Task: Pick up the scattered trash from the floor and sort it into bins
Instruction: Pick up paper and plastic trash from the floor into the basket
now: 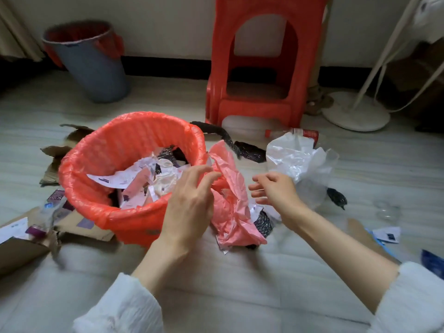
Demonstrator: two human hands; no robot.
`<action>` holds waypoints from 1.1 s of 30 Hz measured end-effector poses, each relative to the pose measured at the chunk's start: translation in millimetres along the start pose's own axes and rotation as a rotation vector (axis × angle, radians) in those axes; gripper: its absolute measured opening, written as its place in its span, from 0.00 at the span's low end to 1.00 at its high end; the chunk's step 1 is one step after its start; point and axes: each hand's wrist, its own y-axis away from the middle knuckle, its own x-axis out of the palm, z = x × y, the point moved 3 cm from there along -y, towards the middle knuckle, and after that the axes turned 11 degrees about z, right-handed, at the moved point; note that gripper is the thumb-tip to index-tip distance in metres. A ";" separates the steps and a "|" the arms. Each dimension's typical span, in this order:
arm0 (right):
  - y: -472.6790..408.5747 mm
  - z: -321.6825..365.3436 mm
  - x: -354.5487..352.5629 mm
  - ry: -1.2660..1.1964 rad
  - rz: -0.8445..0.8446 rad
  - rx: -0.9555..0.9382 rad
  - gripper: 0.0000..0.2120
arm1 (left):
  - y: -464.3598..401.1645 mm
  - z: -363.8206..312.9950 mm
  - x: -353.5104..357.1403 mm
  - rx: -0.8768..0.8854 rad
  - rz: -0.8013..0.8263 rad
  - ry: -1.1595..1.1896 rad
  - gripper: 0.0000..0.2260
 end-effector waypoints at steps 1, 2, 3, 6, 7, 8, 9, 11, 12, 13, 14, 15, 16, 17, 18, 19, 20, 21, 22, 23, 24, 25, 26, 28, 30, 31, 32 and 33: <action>-2.5 -14.0 -9.2 0.063 -0.036 0.017 0.09 | 2.6 -5.1 9.3 0.013 0.025 0.032 0.17; -4.5 -27.0 -17.3 0.136 -0.059 0.036 0.07 | 5.7 -8.9 20.6 0.022 0.066 0.052 0.17; -6.1 -38.1 -22.8 0.195 -0.053 0.049 0.06 | 9.2 -11.6 33.1 0.025 0.119 0.060 0.17; -11.0 -65.5 -19.8 0.400 0.085 0.102 0.27 | 22.7 -8.8 69.9 -0.004 0.273 0.068 0.20; -12.1 -71.3 -13.0 0.491 0.123 0.093 0.34 | 26.8 -5.8 77.1 -0.030 0.314 0.076 0.22; -12.9 -76.5 -5.1 0.588 0.148 0.070 0.37 | 30.0 -2.8 82.2 -0.052 0.349 0.084 0.24; -13.7 -81.1 3.0 0.685 0.165 0.046 0.36 | 31.0 -0.3 85.3 -0.067 0.379 0.090 0.26; -15.8 -92.2 17.7 0.886 0.172 0.004 0.28 | 31.0 3.0 89.1 -0.079 0.442 0.080 0.30; -15.0 -96.8 23.4 0.975 0.163 -0.024 0.23 | 30.3 4.4 90.9 -0.071 0.470 0.060 0.32; -14.7 -100.2 26.5 1.040 0.145 -0.058 0.17 | 29.7 5.6 92.5 -0.055 0.489 0.031 0.35; -13.9 -101.3 26.2 1.075 0.117 -0.093 0.14 | 28.8 6.6 93.9 -0.039 0.506 -0.004 0.37; -13.3 -99.9 22.6 1.067 0.098 -0.112 0.12 | 27.6 7.2 94.3 -0.026 0.519 -0.044 0.39; -11.9 -95.8 15.8 1.025 0.085 -0.127 0.11 | 26.1 8.0 94.4 -0.007 0.520 -0.092 0.41; -11.2 -90.5 6.4 0.962 0.086 -0.131 0.09 | 23.9 9.1 94.0 0.021 0.508 -0.140 0.42; -10.3 -86.6 -6.2 0.917 0.106 -0.127 0.07 | 21.4 9.0 93.3 0.052 0.493 -0.180 0.44; -7.8 -83.5 -20.4 0.915 0.147 -0.119 0.06 | 19.1 7.4 92.2 0.074 0.482 -0.207 0.44; -3.4 -81.1 -34.4 0.959 0.194 -0.107 0.08 | 17.7 4.8 91.3 0.082 0.474 -0.220 0.45; 3.7 -80.2 -47.6 1.038 0.237 -0.080 0.09 | 17.9 0.3 92.0 0.081 0.471 -0.219 0.45; 11.6 -82.9 -59.2 1.134 0.268 -0.055 0.09 | 19.4 -5.7 94.7 0.084 0.475 -0.212 0.45; 20.8 -88.3 -70.0 1.218 0.276 -0.030 0.09 | 22.3 -13.5 99.1 0.102 0.489 -0.211 0.46; 28.3 -96.0 -76.9 1.284 0.270 -0.027 0.10 | 25.6 -20.6 104.5 0.131 0.500 -0.224 0.48; 36.2 -103.1 -82.3 1.323 0.228 -0.067 0.10 | 28.9 -29.2 111.0 0.170 0.515 -0.256 0.51; 46.6 -110.8 -85.1 1.372 0.187 -0.101 0.07 | 33.7 -38.7 117.6 0.213 0.546 -0.293 0.52; 65.1 -127.0 -85.3 1.389 0.110 -0.120 0.10 | 46.8 -52.4 132.1 0.291 0.629 -0.363 0.50; 83.4 -148.8 -81.2 1.347 0.115 -0.086 0.21 | 69.6 -59.0 147.9 0.287 0.756 -0.371 0.48; 90.4 -161.4 -77.4 1.322 0.149 -0.052 0.23 | 82.8 -58.3 155.0 0.258 0.833 -0.365 0.49; 96.0 -172.0 -73.3 1.289 0.206 0.008 0.25 | 96.5 -54.4 162.7 0.231 0.913 -0.367 0.50; 99.5 -186.2 -70.2 1.266 0.283 0.093 0.28 | 106.3 -52.2 168.4 0.202 0.996 -0.369 0.51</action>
